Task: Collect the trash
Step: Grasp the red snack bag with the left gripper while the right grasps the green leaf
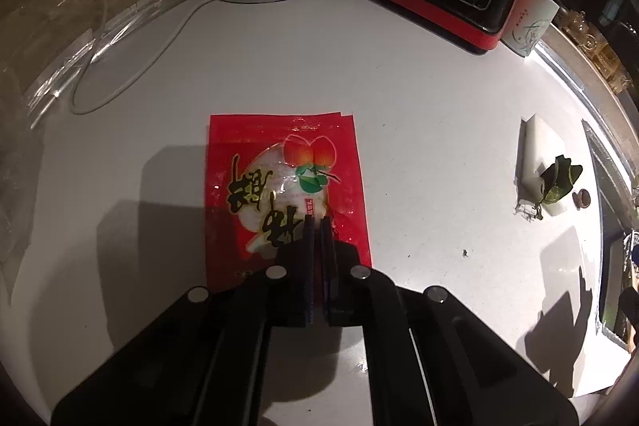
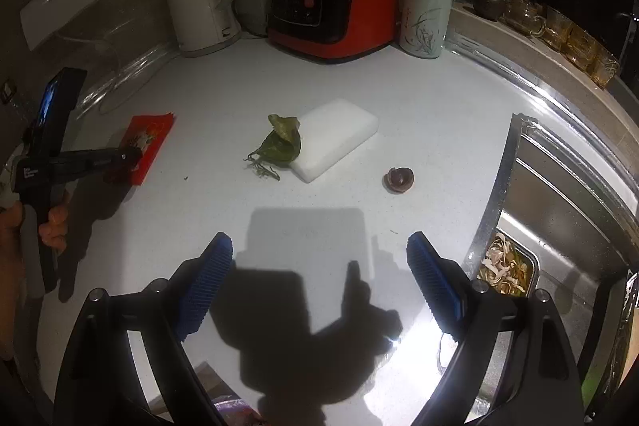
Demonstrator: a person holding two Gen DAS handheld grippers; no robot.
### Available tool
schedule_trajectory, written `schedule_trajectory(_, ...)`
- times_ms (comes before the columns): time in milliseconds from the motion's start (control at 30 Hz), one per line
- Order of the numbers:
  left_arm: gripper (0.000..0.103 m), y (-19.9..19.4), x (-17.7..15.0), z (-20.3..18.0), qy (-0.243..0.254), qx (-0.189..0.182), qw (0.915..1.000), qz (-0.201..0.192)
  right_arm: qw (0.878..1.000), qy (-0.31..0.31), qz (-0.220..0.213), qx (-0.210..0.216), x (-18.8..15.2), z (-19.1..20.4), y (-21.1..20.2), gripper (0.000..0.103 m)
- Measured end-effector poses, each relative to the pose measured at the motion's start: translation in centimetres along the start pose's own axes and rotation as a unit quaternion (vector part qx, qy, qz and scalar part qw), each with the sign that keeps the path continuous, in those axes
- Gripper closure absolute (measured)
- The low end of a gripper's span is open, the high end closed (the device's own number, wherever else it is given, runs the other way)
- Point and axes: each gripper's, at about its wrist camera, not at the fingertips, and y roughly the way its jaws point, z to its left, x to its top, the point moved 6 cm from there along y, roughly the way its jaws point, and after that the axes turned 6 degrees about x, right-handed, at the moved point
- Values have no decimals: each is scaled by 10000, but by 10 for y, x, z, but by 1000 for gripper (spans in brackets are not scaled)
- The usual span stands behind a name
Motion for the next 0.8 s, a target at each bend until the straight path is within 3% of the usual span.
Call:
schedule_trajectory(233, 101, -17, 1, -4, 41, -148, 9997, -174, 9994, -57, -138, 320, 41, 1, 41, 15)
schedule_trajectory(500, 101, -38, 0, 1, 33, -244, 9991, -346, 9986, -444, -11, 281, 69, 9, 87, 36)
schedule_trajectory(567, 101, -43, -2, 3, 45, -247, 9990, -364, 9979, -575, 130, 252, 68, 11, 97, 52)
schedule_trajectory(633, 101, -49, -5, 5, 34, -271, 9989, -387, 9968, -724, 267, 222, 63, 13, 103, 90)
schedule_trajectory(700, 101, -56, -8, 5, 38, -264, 9987, -432, 9963, -801, 239, 181, 61, 15, 99, 99)
schedule_trajectory(800, 101, -64, -14, 4, 92, -285, 9984, -477, 9974, -625, 117, 326, 56, 16, 84, 100)
